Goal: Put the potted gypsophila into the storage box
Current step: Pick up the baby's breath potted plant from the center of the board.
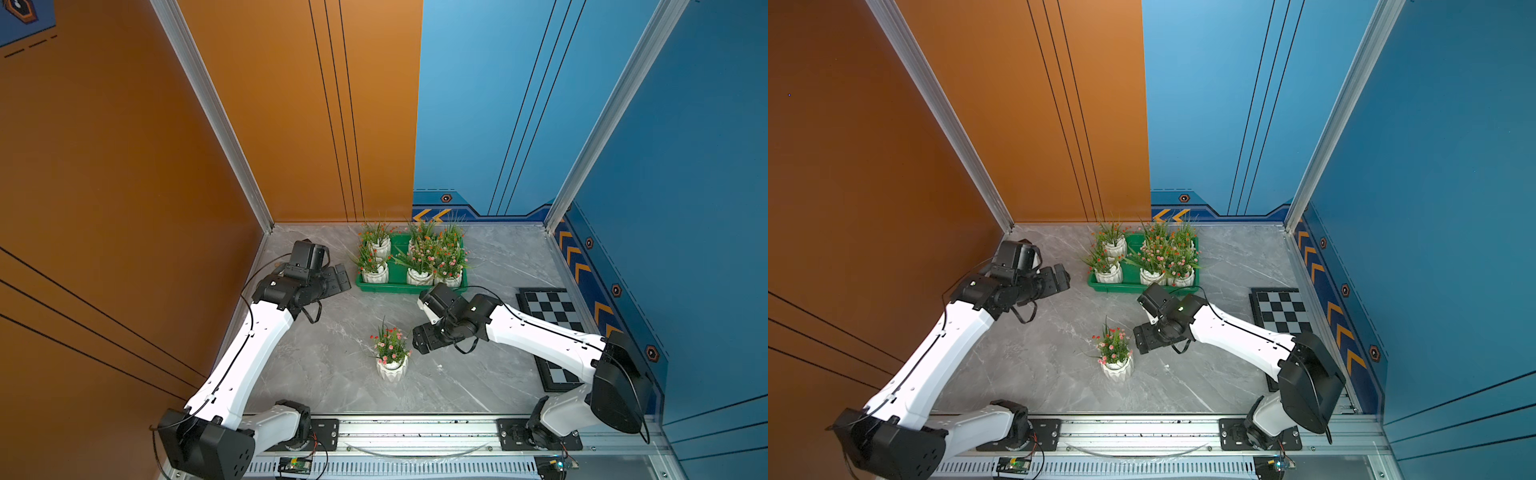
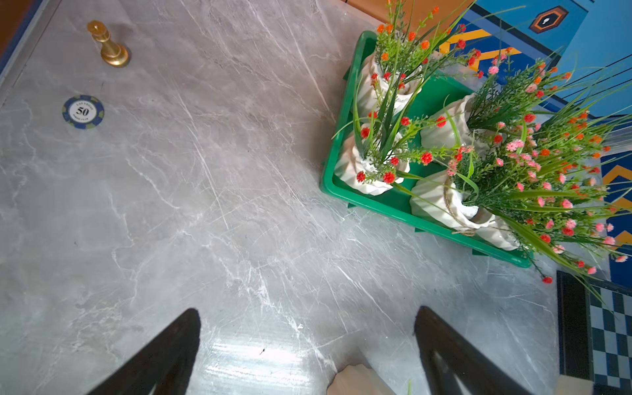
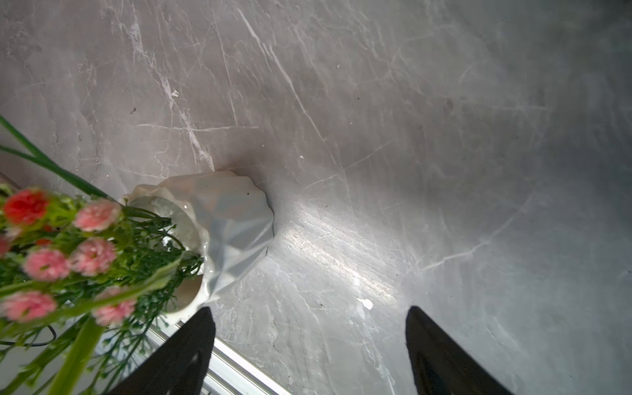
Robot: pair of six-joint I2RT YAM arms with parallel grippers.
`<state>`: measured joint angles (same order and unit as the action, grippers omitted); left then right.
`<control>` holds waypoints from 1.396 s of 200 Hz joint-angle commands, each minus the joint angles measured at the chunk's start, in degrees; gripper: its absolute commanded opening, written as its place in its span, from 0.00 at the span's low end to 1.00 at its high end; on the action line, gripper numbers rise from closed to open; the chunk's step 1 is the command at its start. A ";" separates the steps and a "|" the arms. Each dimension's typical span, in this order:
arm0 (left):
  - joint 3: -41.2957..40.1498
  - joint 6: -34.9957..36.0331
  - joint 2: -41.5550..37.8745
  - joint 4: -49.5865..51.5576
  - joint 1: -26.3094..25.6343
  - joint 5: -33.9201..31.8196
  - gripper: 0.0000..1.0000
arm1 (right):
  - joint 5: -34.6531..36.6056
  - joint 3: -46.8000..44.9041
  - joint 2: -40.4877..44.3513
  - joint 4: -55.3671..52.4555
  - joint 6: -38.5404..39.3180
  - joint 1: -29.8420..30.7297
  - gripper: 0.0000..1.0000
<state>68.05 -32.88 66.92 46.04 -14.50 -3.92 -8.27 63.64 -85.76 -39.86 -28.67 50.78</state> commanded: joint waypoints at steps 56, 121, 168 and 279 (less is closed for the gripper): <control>-7.11 -1.80 -5.98 0.76 1.57 4.21 0.98 | 3.79 -0.14 -3.28 3.32 -4.95 6.14 0.73; -8.64 -2.19 -7.85 0.72 2.37 4.50 0.98 | 3.78 3.30 -7.43 3.65 -4.38 8.37 0.61; -10.30 -2.07 -8.04 0.67 3.14 4.62 0.98 | 3.61 4.71 -9.33 3.65 -3.85 8.52 0.55; -11.05 -1.57 -7.09 0.70 4.79 5.02 0.98 | 4.30 7.38 -12.17 3.07 -3.33 8.88 0.28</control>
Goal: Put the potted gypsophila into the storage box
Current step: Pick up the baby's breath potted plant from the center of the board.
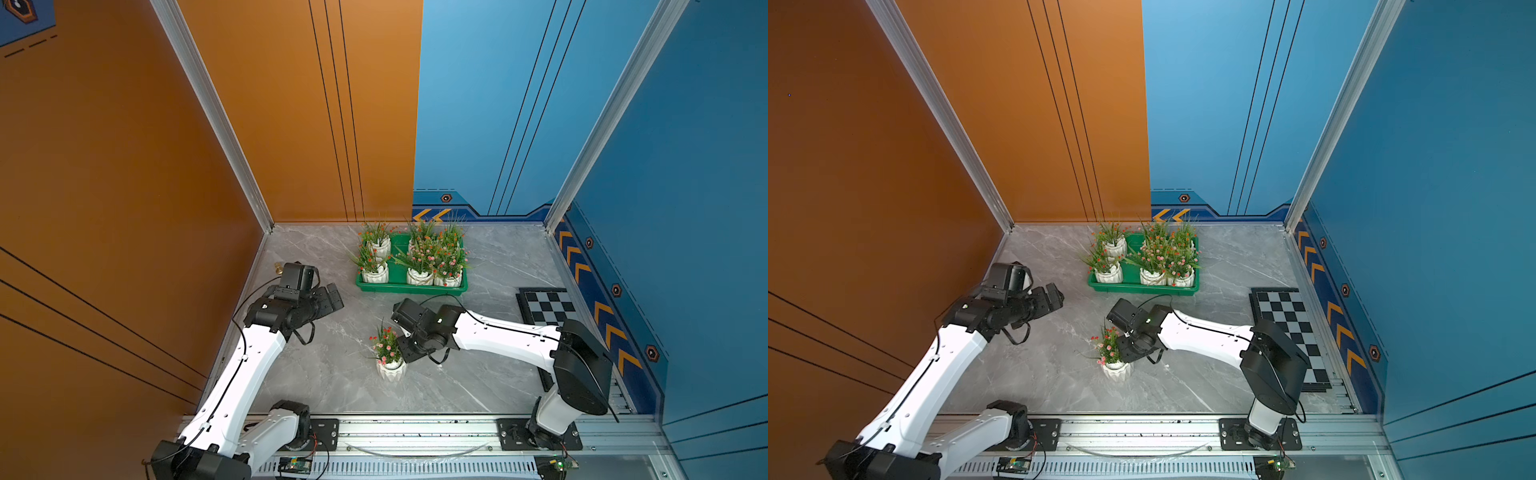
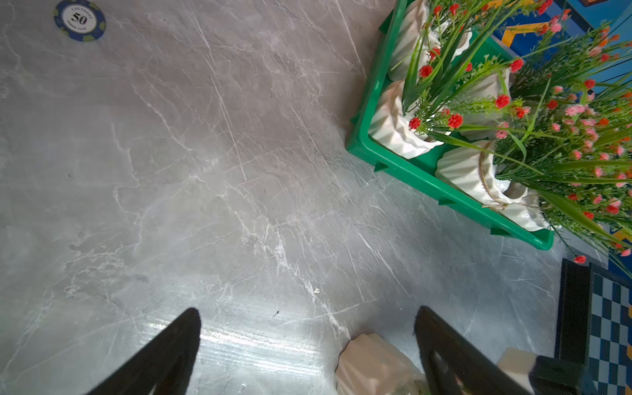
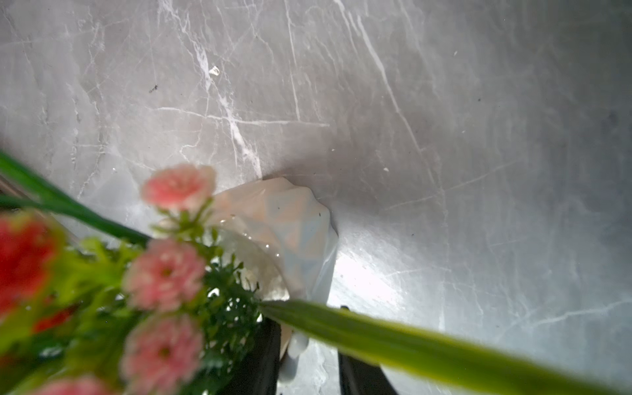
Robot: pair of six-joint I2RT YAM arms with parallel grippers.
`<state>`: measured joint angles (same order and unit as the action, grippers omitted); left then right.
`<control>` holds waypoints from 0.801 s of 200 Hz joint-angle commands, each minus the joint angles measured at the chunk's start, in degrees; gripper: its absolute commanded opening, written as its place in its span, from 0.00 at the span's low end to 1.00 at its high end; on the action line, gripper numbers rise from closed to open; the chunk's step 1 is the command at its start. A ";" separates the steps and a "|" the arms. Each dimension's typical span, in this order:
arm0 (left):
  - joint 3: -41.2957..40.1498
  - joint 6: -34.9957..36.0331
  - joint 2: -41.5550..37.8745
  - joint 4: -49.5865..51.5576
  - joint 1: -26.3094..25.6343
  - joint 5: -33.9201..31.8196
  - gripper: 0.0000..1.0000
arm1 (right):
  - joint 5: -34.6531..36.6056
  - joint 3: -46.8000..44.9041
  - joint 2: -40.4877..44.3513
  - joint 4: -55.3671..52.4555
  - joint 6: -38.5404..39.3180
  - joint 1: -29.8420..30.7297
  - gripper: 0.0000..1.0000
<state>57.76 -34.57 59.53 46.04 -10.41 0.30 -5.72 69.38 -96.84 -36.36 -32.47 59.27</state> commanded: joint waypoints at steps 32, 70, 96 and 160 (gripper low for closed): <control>-0.50 0.11 1.30 0.58 0.90 0.85 0.98 | 1.67 2.06 -1.63 -0.98 0.65 0.37 0.17; -0.28 -0.03 2.07 0.55 0.88 0.91 0.98 | 1.99 2.29 -1.62 -1.17 0.98 0.41 0.12; -0.06 -0.06 2.69 0.48 0.87 0.93 0.98 | 2.10 2.66 -1.77 -1.41 1.43 0.37 0.10; 0.91 -0.08 4.60 0.34 1.00 0.80 0.98 | 2.05 5.96 -1.71 -3.63 3.46 -0.95 0.05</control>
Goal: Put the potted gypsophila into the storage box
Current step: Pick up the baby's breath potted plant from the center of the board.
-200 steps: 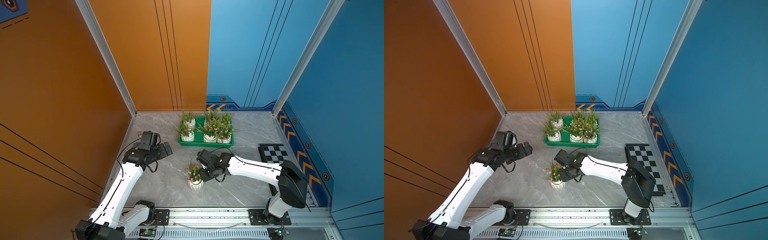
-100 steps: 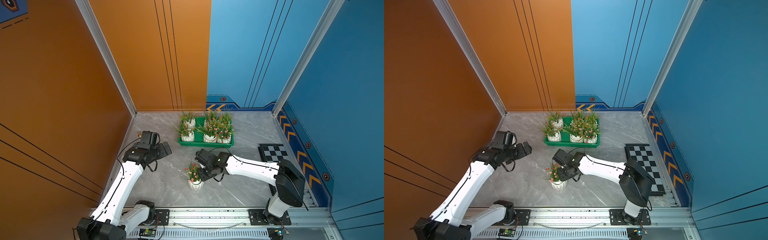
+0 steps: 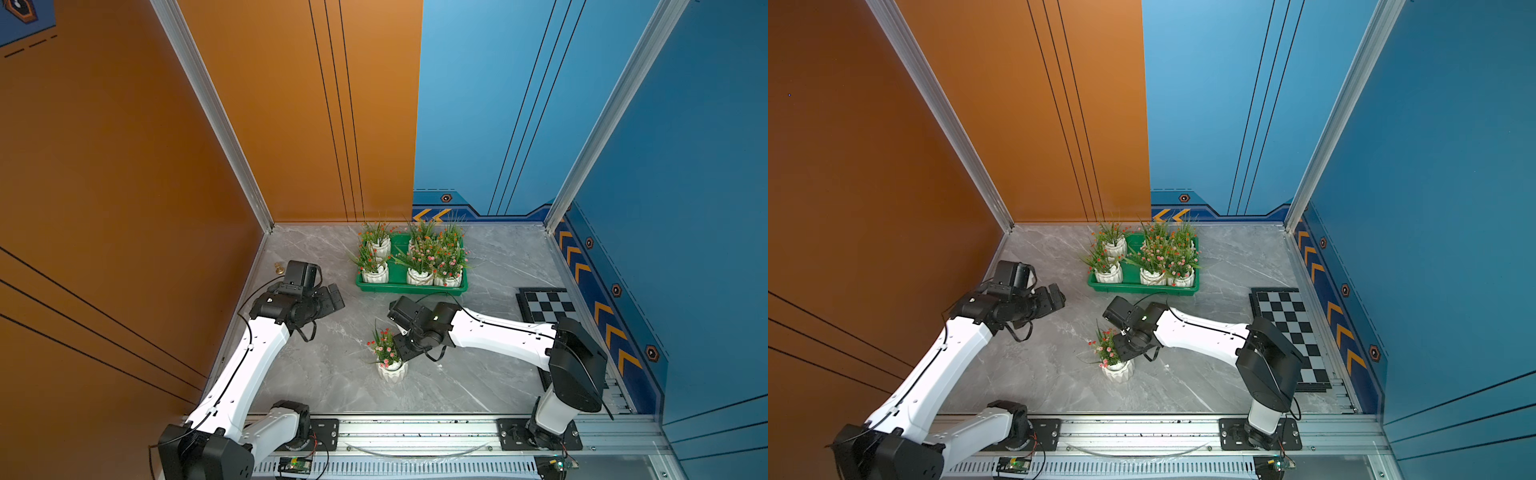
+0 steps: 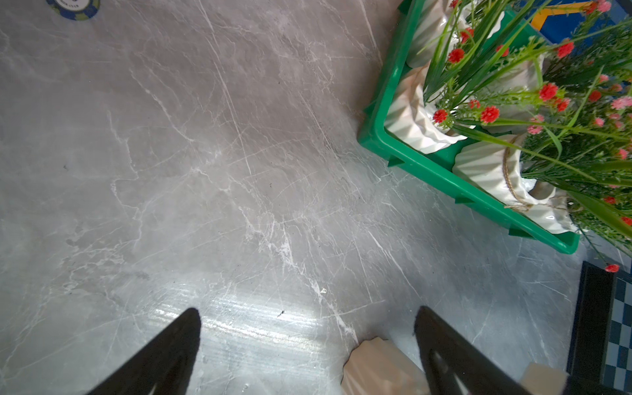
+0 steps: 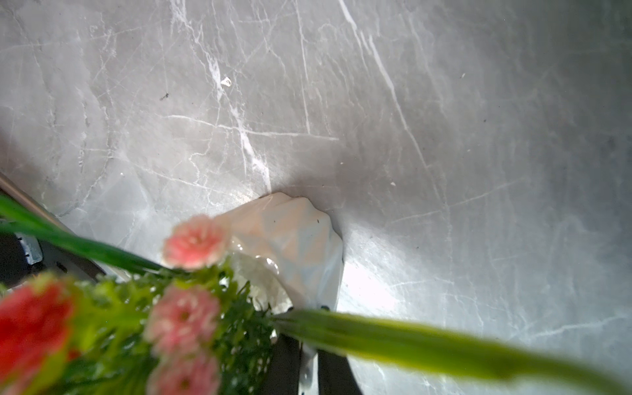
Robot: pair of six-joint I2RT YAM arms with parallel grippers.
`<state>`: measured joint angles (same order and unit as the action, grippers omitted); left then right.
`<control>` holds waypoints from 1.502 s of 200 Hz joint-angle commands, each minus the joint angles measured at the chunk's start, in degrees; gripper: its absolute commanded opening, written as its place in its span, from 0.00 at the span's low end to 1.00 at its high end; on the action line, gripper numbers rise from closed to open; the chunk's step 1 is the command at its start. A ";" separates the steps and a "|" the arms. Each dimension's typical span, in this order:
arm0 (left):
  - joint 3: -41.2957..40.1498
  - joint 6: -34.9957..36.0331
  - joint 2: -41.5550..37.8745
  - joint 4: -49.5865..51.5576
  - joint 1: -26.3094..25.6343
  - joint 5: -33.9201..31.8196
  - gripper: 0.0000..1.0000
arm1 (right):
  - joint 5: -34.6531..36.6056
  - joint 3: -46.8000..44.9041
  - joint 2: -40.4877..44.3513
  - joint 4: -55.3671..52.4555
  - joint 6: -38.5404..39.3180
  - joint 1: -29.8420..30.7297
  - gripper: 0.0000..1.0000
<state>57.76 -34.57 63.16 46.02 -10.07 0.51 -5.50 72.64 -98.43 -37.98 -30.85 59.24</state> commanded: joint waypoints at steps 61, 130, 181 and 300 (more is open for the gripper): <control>3.35 -0.24 4.13 -0.31 0.56 0.98 0.98 | -0.85 2.55 0.82 -2.19 3.25 -6.37 0.02; 4.90 -0.69 6.88 -1.07 0.27 0.87 0.98 | -4.13 5.35 0.31 -2.28 5.17 -12.60 0.02; 6.73 -0.86 9.36 -1.72 0.24 1.90 0.98 | -4.43 13.02 -1.99 -4.62 8.36 -17.19 0.01; 10.39 0.26 13.42 -2.02 0.94 2.32 0.98 | -7.06 40.83 -14.90 -10.10 12.22 -25.21 0.01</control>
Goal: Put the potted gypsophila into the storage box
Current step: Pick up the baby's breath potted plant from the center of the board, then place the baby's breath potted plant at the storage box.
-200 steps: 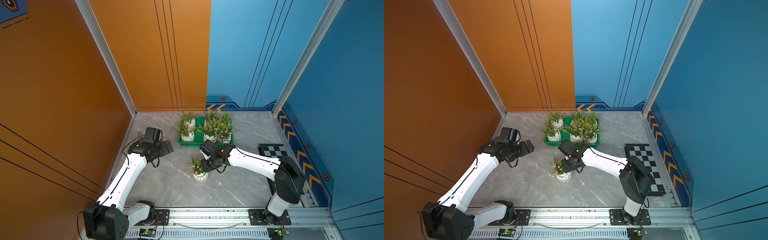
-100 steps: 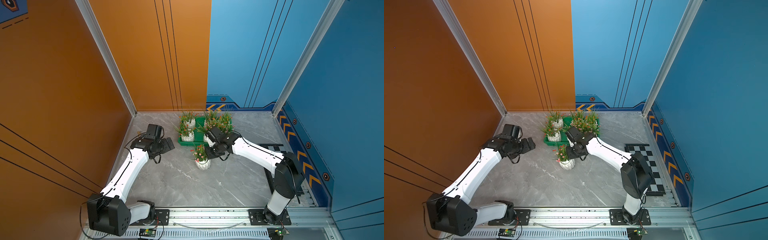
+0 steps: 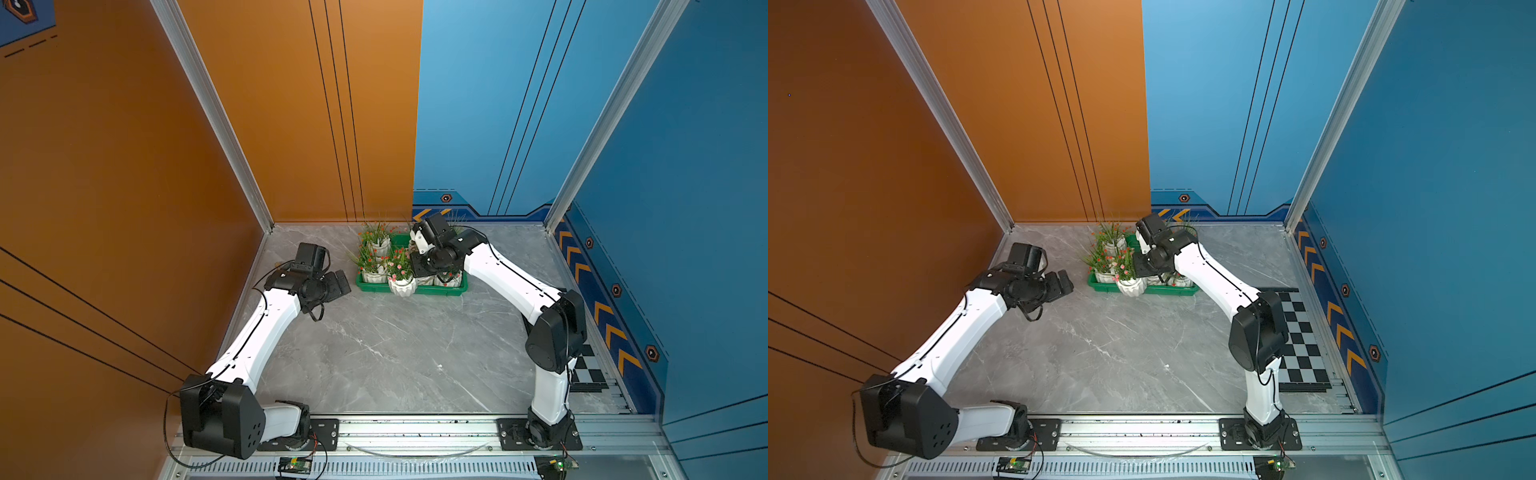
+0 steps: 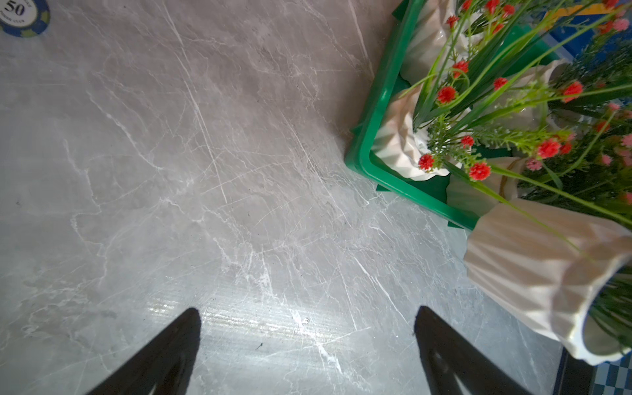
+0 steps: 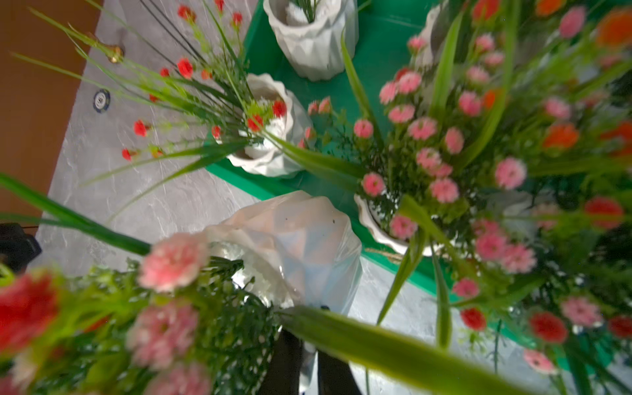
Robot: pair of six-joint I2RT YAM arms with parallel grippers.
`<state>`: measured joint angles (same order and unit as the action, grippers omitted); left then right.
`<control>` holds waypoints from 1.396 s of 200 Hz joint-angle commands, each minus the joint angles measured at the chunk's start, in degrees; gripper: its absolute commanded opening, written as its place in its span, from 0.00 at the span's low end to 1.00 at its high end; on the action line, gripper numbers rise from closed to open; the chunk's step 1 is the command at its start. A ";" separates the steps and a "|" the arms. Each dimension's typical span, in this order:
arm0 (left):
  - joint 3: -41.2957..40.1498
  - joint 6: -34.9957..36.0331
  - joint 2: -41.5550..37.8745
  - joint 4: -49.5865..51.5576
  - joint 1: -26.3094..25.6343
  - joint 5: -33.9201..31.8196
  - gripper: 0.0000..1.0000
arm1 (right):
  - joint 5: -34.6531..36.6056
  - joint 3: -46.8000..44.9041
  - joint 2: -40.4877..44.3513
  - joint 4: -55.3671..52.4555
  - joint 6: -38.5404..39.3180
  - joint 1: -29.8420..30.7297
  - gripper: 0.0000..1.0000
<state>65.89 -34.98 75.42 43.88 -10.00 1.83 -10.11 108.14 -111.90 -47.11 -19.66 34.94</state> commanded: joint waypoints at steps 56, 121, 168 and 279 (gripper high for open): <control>4.83 1.49 4.02 0.07 1.59 1.54 0.98 | -3.83 14.52 -6.55 -1.32 0.33 -3.11 0.02; 7.83 2.40 8.42 -0.75 2.29 2.92 0.98 | -4.73 26.72 -15.26 -1.26 -2.26 -4.61 0.01; 9.91 3.36 11.45 -1.29 3.27 4.07 0.98 | -5.25 33.60 -21.08 -0.92 -4.58 -6.15 0.01; 11.90 4.39 16.68 -2.83 5.61 6.57 0.98 | -4.13 33.92 -26.20 -0.08 -5.87 -7.87 0.01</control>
<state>76.12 -32.18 91.05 41.28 -4.89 6.98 -13.93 140.09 -137.14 -49.28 -24.32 27.35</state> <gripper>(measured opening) 0.983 0.099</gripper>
